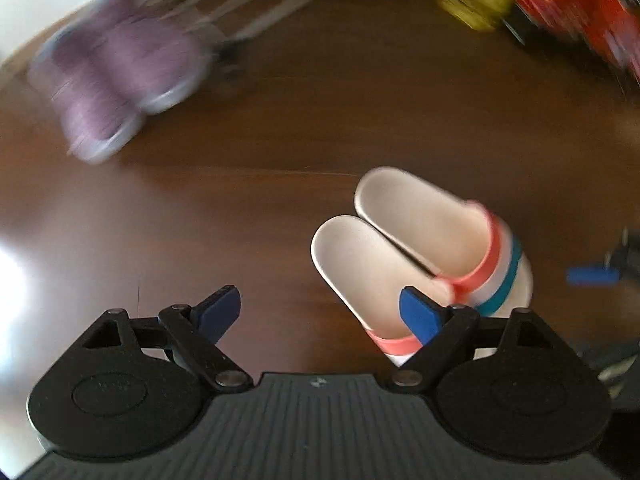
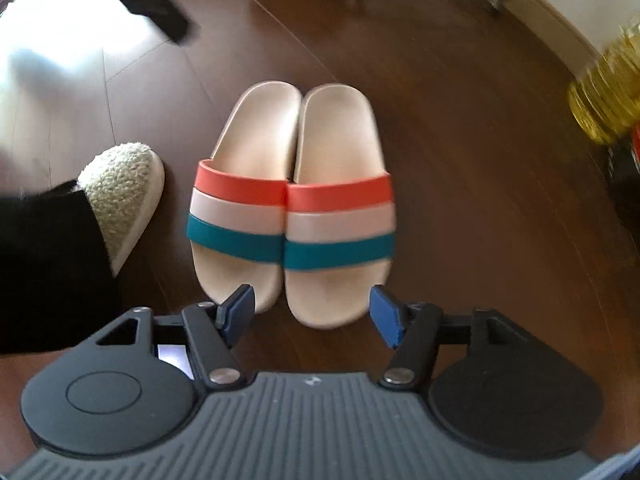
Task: Organize scattered shoes
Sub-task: 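Close the left tool on the slides' toe ends while the right tool grips the heels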
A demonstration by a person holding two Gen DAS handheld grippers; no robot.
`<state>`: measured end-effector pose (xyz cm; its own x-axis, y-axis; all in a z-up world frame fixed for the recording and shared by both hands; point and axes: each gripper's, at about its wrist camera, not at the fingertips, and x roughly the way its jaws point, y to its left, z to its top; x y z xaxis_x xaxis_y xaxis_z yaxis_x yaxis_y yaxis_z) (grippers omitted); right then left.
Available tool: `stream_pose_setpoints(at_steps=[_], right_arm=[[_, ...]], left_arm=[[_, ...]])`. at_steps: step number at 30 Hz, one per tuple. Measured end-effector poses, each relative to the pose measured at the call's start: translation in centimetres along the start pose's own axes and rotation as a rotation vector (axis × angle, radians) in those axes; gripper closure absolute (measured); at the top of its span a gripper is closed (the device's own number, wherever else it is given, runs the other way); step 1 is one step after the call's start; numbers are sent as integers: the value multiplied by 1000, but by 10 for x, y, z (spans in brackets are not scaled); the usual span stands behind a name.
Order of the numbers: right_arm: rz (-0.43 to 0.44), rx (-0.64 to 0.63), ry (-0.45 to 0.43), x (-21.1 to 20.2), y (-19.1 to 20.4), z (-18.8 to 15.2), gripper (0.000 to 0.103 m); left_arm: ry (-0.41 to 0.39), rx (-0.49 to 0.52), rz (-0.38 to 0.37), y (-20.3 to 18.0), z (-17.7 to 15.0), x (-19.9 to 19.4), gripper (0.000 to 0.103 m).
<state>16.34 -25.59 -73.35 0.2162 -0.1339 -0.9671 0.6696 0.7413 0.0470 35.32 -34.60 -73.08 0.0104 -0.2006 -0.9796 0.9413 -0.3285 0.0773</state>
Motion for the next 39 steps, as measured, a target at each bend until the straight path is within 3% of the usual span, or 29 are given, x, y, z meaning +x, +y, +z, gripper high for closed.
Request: stream_pose_setpoints(at_steps=[2, 4, 10, 12, 15, 19, 22, 25, 29, 31, 35, 39], right_arm=[[-8, 22, -32, 18, 8, -6, 49], [-21, 58, -87, 42, 16, -20, 52], [-65, 72, -255, 72, 28, -45, 53], [-63, 72, -284, 75, 24, -44, 53], [-25, 41, -273, 85, 16, -42, 53], [-20, -45, -322, 93, 14, -48, 56], [-8, -53, -370, 98, 13, -52, 56], [-16, -74, -416, 98, 14, -60, 56], [-16, -63, -466, 98, 12, -68, 56], [-12, -58, -473, 98, 10, -67, 64], [-29, -50, -497, 96, -12, -59, 81], [-25, -108, -519, 99, -41, -49, 80]], left_arm=[[-33, 146, -14, -7, -1, 10, 17], [-78, 374, -52, -15, -9, 30, 28], [-149, 799, -162, -44, -14, 65, 44], [-149, 908, -190, -52, -11, 73, 44], [-116, 1219, -288, -66, -7, 83, 44], [-152, 1424, -335, -79, -11, 90, 45], [-191, 1455, -376, -89, -9, 101, 48], [-223, 1452, -464, -89, -9, 102, 61], [-267, 1481, -514, -83, -15, 101, 73], [-284, 1481, -525, -81, -15, 101, 84], [-337, 1383, -487, -74, 1, 106, 88], [-357, 1319, -453, -69, 11, 112, 88]])
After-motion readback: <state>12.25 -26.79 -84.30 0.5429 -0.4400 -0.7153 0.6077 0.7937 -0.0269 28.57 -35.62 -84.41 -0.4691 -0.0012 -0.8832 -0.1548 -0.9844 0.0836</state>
